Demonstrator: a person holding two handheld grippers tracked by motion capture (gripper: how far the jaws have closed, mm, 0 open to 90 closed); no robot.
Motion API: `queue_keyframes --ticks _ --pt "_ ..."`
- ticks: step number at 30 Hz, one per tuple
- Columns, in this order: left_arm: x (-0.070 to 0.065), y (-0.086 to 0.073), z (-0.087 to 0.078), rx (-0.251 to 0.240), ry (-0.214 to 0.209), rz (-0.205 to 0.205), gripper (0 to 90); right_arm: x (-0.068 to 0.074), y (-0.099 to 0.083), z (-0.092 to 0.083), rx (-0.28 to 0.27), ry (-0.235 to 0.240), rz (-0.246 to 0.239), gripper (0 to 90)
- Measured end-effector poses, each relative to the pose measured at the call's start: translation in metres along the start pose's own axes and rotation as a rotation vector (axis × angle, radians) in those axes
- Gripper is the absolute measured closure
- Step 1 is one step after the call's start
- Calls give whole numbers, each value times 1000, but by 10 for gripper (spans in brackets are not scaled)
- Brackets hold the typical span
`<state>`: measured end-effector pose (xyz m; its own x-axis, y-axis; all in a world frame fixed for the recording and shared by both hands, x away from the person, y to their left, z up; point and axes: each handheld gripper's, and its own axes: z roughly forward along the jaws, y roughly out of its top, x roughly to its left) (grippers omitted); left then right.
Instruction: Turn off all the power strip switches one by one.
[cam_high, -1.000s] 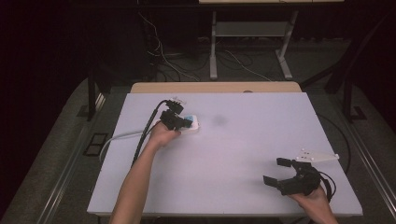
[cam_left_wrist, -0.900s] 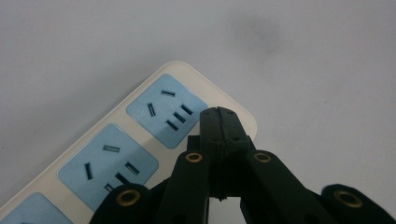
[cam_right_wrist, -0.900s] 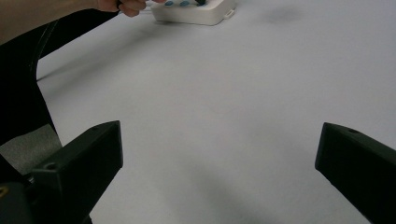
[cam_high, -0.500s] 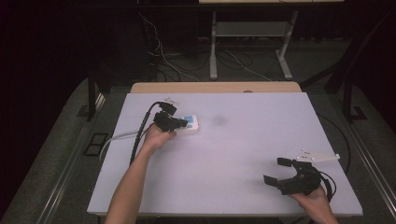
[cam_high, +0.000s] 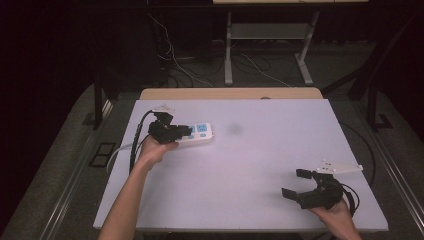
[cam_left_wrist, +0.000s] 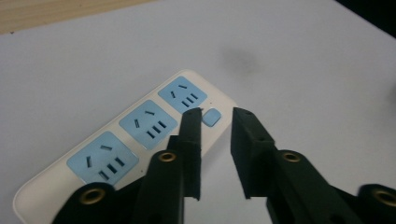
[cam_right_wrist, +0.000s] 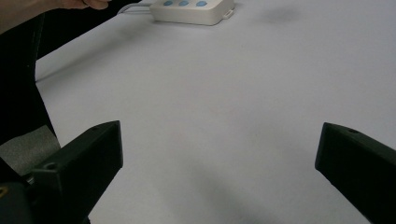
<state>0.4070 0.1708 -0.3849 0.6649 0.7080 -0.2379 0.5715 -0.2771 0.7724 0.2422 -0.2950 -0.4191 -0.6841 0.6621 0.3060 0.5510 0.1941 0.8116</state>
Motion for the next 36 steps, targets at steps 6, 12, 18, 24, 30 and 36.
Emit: queue_keyframes --ticks 6,12,18,24,30,36 --pt "-7 -10 -20 -73 -21 -22 417 1 0 0 -1 -2 2 6" --pt "-15 -22 -33 -99 -51 -11 222 2 0 0 -1 -4 -2 7" --pt "-22 -36 -41 -106 -58 -19 110 2 0 1 2 -3 -4 7" --pt "-33 -50 -44 -50 -60 3 0 3 0 2 7 0 -6 7" --pt "-49 -63 -49 -51 -58 36 0 3 0 3 7 0 -6 7" --pt "-59 -76 -53 -64 -48 44 0 4 0 3 8 0 -7 6"
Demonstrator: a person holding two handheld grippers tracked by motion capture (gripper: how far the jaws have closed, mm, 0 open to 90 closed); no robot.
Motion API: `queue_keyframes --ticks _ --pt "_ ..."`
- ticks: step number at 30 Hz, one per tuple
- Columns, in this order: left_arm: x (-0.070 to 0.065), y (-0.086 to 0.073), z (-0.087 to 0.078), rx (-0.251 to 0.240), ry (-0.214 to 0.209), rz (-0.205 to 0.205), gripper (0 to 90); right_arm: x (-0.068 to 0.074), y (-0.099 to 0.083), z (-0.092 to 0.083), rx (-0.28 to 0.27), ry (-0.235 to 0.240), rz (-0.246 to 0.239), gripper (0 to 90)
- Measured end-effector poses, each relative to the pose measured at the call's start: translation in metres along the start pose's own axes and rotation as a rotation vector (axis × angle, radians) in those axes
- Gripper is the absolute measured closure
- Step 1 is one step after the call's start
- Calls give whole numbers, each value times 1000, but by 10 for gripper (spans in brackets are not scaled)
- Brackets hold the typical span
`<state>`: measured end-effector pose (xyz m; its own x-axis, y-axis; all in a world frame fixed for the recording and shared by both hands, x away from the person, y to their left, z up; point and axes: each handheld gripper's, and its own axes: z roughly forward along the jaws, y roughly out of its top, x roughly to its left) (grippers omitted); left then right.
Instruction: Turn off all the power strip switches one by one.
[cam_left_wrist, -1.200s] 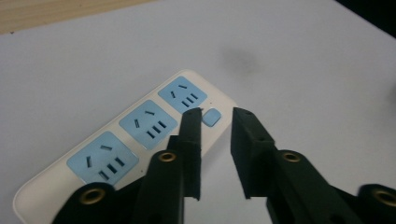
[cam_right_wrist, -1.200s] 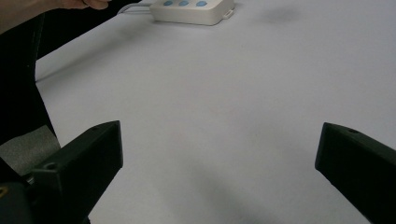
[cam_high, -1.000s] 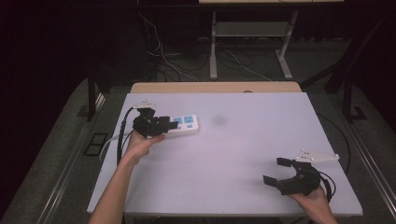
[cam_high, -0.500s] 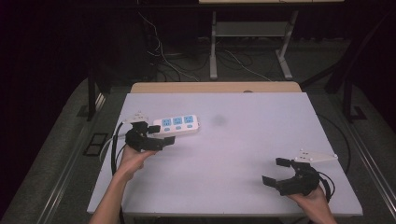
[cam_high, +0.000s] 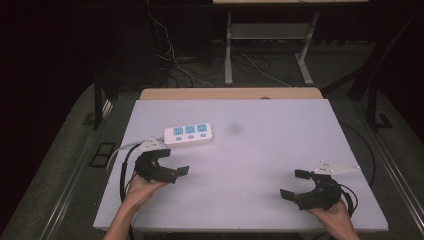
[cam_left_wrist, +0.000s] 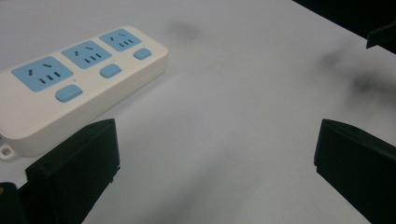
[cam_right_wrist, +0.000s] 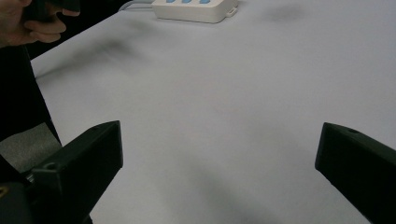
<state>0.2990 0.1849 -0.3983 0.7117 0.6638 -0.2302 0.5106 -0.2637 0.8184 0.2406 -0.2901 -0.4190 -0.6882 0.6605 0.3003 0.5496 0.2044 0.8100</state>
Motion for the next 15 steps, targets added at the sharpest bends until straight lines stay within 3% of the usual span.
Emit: queue_keyframes --ticks 9,15 --pt "-12 -22 -5 -53 -4 -9 0 0 -1 0 3 -2 2 7" --pt "-15 -30 -5 -49 -12 -4 0 0 -2 -2 1 -3 5 6"
